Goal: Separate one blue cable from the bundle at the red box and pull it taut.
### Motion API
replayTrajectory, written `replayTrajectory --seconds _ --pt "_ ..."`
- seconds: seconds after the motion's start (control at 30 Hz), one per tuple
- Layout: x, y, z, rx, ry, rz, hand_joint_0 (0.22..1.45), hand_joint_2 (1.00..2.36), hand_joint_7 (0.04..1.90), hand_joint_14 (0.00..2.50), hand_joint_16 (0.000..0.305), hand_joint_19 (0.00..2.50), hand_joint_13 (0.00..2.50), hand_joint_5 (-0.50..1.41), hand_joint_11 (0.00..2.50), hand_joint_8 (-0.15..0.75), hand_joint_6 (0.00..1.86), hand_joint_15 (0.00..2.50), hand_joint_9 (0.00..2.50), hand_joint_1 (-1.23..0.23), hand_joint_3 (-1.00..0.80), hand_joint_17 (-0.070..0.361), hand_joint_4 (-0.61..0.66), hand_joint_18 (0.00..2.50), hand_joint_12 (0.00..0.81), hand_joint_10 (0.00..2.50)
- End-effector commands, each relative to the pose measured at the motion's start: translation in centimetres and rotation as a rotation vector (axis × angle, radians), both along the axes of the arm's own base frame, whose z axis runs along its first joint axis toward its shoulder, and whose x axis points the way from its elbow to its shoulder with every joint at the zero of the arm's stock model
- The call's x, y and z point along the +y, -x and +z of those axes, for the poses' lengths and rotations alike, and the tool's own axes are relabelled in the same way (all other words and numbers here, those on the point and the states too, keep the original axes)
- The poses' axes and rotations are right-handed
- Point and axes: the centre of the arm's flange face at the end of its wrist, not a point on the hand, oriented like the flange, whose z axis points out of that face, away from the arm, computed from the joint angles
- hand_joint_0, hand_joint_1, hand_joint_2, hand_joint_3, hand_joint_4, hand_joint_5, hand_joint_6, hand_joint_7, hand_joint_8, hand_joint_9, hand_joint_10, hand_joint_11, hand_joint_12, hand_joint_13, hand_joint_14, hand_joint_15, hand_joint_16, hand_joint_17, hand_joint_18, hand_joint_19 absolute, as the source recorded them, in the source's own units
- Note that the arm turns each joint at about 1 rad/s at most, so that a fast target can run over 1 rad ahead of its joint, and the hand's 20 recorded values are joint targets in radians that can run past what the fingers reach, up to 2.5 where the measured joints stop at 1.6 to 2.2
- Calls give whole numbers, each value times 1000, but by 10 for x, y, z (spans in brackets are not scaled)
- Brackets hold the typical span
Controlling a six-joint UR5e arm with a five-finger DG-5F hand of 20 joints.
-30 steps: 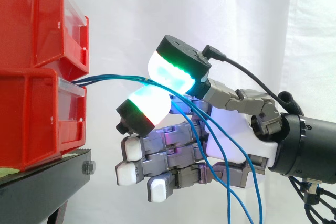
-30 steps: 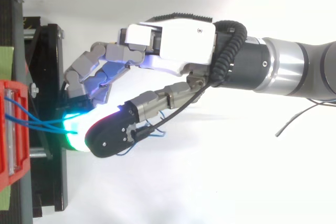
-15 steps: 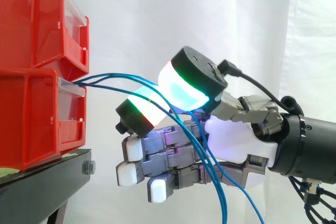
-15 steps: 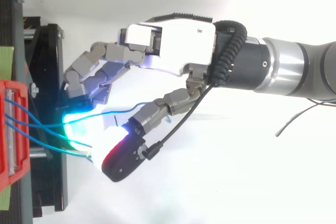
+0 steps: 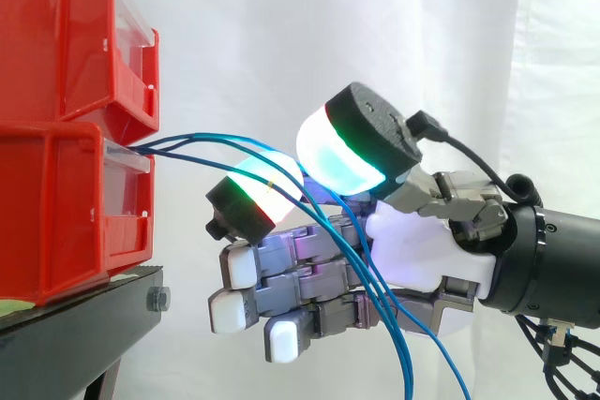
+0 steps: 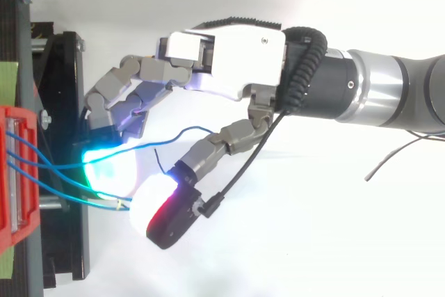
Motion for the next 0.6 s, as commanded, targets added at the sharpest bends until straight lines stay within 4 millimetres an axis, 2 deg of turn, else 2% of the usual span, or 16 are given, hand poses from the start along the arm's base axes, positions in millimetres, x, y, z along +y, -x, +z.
replayTrajectory --seconds 0.0,0.13,0.27,0.33,0.47,0.5,0.57 --pt "0 0 0 0 0 1 380 1000 913 17 60 633 801 -162 926 344 876 516 931 -903 -500 136 132 858 401 24" --pt "0 0 0 0 0 1 401 1000 963 18 58 641 800 -142 911 338 846 518 956 -878 -500 131 92 844 395 24" --pt "0 0 0 0 3 0 453 1000 1016 19 53 654 808 -130 938 317 837 523 1004 -932 -500 118 66 818 370 27" --pt "0 0 0 0 3 0 563 1000 1082 22 46 669 807 -127 944 298 839 535 1008 -939 -500 104 56 798 337 29" --pt "2 0 0 0 3 2 655 1000 1234 23 45 674 812 -136 957 296 849 539 1014 -926 -500 101 -24 796 332 30" --pt "2 0 0 0 3 2 669 1000 1147 22 45 666 809 -150 968 294 882 539 1006 -937 -500 101 -24 799 333 30" --pt "2 0 0 -3 4 1 692 1000 1091 22 46 654 798 -171 980 284 900 537 966 -946 -500 103 21 798 334 29"
